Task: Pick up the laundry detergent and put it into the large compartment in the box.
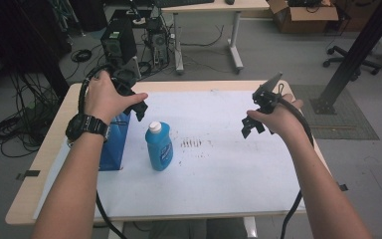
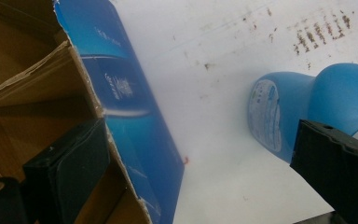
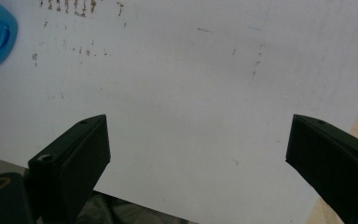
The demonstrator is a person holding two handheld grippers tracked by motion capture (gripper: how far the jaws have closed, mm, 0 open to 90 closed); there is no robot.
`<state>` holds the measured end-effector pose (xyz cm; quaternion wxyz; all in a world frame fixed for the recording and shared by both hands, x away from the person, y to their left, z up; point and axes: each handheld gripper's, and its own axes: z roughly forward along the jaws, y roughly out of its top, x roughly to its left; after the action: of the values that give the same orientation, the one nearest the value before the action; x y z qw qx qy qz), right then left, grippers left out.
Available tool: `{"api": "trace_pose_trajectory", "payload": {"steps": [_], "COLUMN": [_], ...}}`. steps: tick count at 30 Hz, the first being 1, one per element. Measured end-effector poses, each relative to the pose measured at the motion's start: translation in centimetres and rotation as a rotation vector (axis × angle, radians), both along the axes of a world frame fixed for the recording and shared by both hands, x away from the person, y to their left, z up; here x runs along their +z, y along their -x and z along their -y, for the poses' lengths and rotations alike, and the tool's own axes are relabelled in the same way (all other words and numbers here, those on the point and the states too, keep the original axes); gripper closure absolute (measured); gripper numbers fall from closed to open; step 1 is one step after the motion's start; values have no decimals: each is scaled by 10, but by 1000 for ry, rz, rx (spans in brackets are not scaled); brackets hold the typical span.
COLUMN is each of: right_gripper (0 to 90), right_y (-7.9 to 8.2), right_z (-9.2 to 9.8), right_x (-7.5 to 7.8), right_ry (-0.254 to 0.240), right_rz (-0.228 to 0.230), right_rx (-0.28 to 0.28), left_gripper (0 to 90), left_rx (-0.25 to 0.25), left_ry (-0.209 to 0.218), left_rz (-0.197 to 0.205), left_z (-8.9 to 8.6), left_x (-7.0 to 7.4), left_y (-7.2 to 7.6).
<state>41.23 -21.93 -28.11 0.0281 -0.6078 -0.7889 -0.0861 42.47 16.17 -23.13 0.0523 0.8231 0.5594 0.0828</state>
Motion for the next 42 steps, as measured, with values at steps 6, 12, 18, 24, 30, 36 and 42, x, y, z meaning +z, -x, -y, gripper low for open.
{"api": "trace_pose_trajectory", "payload": {"steps": [6,12,18,24,30,36,42], "right_gripper": [65,65,63,64,64,64,64], "right_y": [-2,-2,-1,0,1,3,5], "right_z": [-1,-1,-2,0,3,5,6], "right_x": [0,3,6,7,5,3,3], "right_ry": [-5,-8,-17,-19,-23,-25,-32], "right_rz": [-2,5,9,13,14,10,14], "right_rx": [2,7,11,10,8,4,8], "left_gripper": [46,44,40,41,41,40,41], "left_rx": [2,8,20,17,-1,-9,-19], "left_ry": [2,18,30,37,36,31,26], "left_rz": [1,18,32,38,33,27,19], "left_z": [-1,-3,-5,0,12,24,38], "left_x": [1,9,17,26,34,40,42], "left_y": [-2,-1,2,5,9,14,18]}}
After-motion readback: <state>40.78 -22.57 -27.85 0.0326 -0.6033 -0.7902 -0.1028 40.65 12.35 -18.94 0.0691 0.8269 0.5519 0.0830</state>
